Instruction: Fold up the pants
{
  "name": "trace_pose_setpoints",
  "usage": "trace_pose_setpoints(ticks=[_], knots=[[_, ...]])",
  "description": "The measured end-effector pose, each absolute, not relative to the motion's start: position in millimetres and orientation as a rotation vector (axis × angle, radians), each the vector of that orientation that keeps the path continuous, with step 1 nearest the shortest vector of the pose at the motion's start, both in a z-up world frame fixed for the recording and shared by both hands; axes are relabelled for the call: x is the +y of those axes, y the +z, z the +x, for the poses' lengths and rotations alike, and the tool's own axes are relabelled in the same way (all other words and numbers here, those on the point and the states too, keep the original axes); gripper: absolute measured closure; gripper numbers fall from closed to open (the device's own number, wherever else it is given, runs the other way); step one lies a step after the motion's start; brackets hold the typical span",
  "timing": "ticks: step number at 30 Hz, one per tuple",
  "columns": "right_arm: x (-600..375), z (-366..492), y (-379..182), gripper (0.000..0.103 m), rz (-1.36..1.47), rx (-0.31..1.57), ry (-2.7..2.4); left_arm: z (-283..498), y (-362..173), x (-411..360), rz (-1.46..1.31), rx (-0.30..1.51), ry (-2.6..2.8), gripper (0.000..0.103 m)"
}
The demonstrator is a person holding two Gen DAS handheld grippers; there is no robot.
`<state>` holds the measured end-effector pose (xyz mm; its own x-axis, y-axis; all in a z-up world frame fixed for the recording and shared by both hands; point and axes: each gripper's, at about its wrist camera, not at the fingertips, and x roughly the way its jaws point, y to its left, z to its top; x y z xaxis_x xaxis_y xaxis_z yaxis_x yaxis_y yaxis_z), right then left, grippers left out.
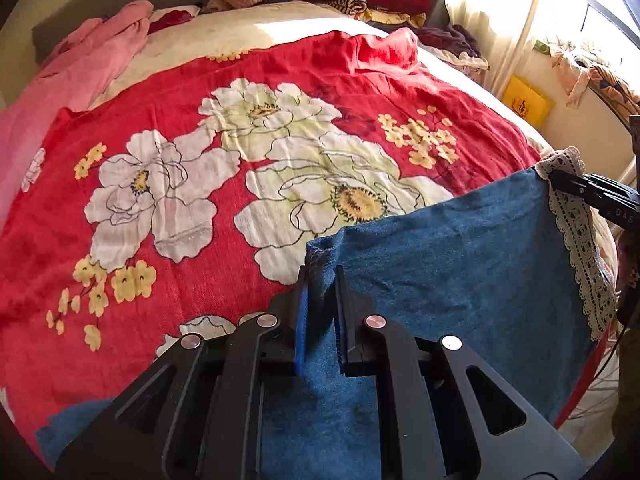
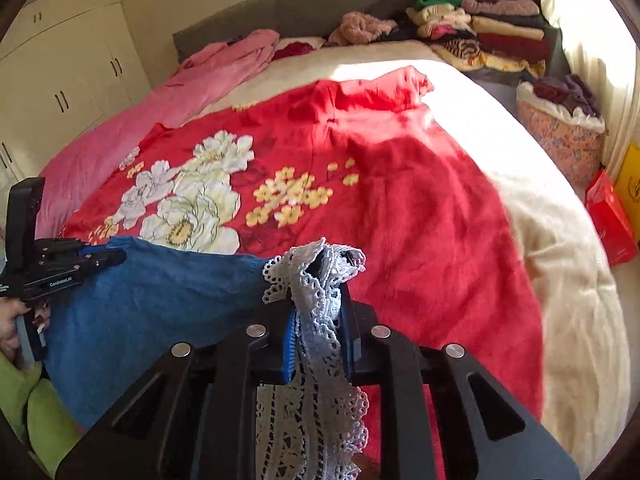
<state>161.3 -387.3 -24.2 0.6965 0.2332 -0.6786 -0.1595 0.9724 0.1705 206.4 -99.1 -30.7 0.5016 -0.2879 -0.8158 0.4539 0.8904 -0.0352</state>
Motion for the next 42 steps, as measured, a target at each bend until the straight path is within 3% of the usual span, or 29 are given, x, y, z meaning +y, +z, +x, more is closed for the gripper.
trace_pose_setpoints(ticks=[6,10,11,13,14,19,24,30,42], knots=[[-377.3,194.1,-70.0,0.082,0.002,0.9,0.145,215.5,-61.3,-107.2,0.222,0.981,-0.423,0.097],[-389.4,190.5,-67.0,0.062,0.041,0.878,0.105,212.8,-64.2,-108.2,0.26,0.962,-0.425,0.093],[-393.0,188.2,-63.5,0.055,0.052,0.874,0.096,212.7,-60.6,-106.0,0.253,0.96,-0.424,0.09],[-399.8,180.1,-52.9,0.053,0.072,0.848,0.085,210.8,-52.1,-101.7,0.238,0.955,-0.413,0.085],[-403.3,174.9,-47.0,0.044,0.078,0.831,0.076,208.8,-46.7,-99.6,0.234,0.945,-0.406,0.08],[-424.6,141.2,-29.0,0.032,0.166,0.764,0.049,191.3,-19.3,-91.3,0.236,0.881,-0.385,0.056],[-427.9,106.9,-15.8,0.028,0.189,0.722,0.034,168.8,-1.5,-88.3,0.231,0.845,-0.388,0.034],[-421.5,73.3,7.4,0.016,0.169,0.668,0.024,139.4,16.8,-84.6,0.201,0.81,-0.417,0.019],[-393.4,34.5,36.2,0.013,0.102,0.625,0.037,97.0,35.5,-59.1,0.141,0.781,-0.394,0.011]])
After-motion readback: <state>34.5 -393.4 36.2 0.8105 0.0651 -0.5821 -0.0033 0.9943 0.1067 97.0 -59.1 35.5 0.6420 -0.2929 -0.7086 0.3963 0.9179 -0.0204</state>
